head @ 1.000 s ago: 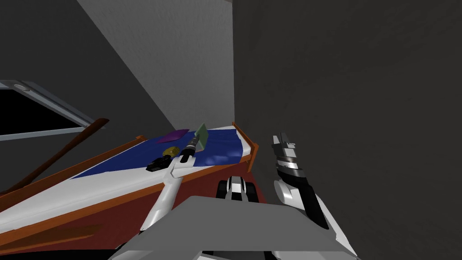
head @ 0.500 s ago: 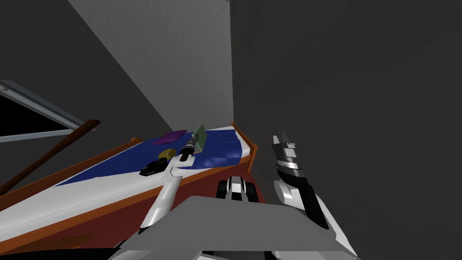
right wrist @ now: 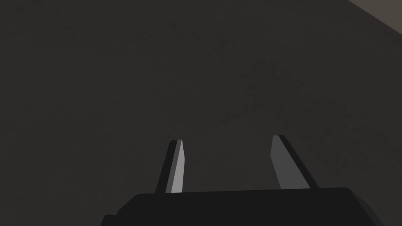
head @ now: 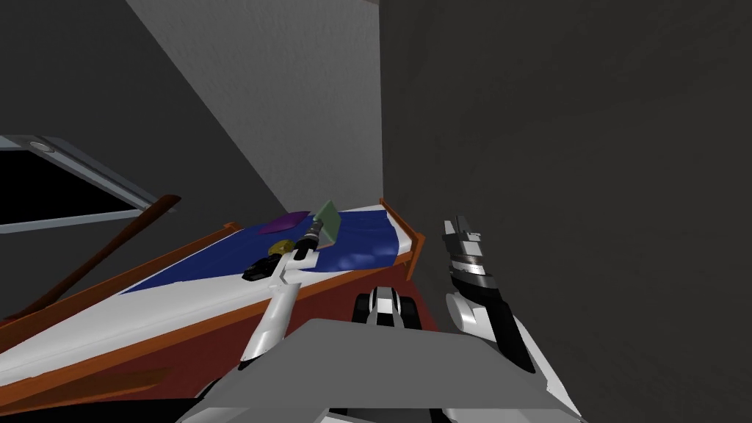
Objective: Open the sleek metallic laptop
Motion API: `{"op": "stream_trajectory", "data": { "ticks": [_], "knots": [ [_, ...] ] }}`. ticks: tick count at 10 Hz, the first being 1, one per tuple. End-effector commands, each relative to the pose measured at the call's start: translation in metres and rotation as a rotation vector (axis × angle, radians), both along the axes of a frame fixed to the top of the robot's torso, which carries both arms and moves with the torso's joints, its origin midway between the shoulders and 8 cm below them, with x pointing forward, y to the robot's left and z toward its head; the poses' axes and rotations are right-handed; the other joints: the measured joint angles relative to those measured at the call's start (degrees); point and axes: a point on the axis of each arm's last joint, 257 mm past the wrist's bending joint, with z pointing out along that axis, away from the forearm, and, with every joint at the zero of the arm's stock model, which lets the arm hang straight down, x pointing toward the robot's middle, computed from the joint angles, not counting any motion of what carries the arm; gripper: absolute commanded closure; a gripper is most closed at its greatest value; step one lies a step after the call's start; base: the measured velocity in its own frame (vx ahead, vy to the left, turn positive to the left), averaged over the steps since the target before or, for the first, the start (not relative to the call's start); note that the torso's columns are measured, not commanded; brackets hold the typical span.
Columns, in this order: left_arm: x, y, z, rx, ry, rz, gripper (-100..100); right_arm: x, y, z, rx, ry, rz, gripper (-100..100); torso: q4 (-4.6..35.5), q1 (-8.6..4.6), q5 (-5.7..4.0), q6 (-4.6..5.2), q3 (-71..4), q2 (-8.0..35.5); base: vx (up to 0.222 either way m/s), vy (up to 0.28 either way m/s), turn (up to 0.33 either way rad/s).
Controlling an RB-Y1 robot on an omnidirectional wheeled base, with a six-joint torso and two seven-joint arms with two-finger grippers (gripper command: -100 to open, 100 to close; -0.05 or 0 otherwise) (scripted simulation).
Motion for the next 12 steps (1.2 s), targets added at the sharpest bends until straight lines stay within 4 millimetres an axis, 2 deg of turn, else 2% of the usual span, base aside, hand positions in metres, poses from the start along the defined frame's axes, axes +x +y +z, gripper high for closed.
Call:
{"op": "stream_trajectory", "data": {
  "ticks": [1, 3, 4, 5, 6, 7, 8, 9, 12],
  "knots": [
    [0.004, -0.001, -0.006, -0.108, -0.027, -0.008, 100, 0.0, 0.0, 0.0, 0.0, 0.0, 0.0, 0, 0.0, -0.05, -0.04, -0.01, -0.1, -0.1, -0.035, 0.087, 0.043],
    [0.009, -0.005, -0.009, -0.219, -0.066, -0.022, 100, 0.0, 0.0, 0.0, 0.0, 0.0, 0.0, 0, 0.0, -0.22, -0.16, 0.04, -0.1, -0.1, -0.044, 0.088, 0.058],
    [0.008, -0.005, -0.006, -0.17, -0.052, -0.018, 100, 0.0, 0.0, 0.0, 0.0, 0.0, 0.0, 0, 0.1, -0.17, -0.16, 0.07, -0.1, -0.1, -0.02, 0.056, 0.017],
    [0.015, 0.003, -0.011, -0.214, -0.068, -0.01, 100, 0.0, 0.0, 0.0, 0.0, 0.0, 0.0, 0, 0.1, -0.45, -0.26, 0.15, -0.1, 0.0, -0.045, 0.038, -0.032],
    [0.021, 0.008, -0.005, -0.245, -0.101, -0.011, 100, 0.0, 0.0, 0.0, 0.0, 0.0, 0.0, 0, 0.1, -0.51, -0.32, 0.2, -0.1, 0.0, -0.097, 0.056, -0.061],
    [0.022, 0.011, -0.016, -0.252, -0.082, -0.003, 100, 0.0, 0.0, 0.0, 0.0, 0.0, 0.0, 0, 0.2, -0.49, -0.38, 0.18, 0.0, 0.1, -0.074, 0.046, -0.038],
    [0.028, 0.015, -0.013, -0.285, -0.111, -0.003, 100, 0.0, 0.0, 0.0, 0.0, 0.0, 0.0, 0, 0.2, -0.49, -0.38, 0.09, 0.0, 0.1, -0.066, 0.027, -0.04],
    [0.028, 0.017, -0.021, -0.291, -0.096, 0.003, 100, 0.0, 0.0, 0.0, 0.0, 0.0, 0.0, 0, 0.2, -0.52, -0.41, 0.1, 0.0, 0.1, -0.051, 0.028, -0.017],
    [0.04, 0.028, -0.026, -0.366, -0.136, 0.01, 100, 0.0, 0.0, 0.0, 0.0, 0.0, 0.0, 0, 0.2, -0.44, -0.35, 0.07, 0.0, 0.1, -0.062, 0.037, -0.035]
  ]
}}
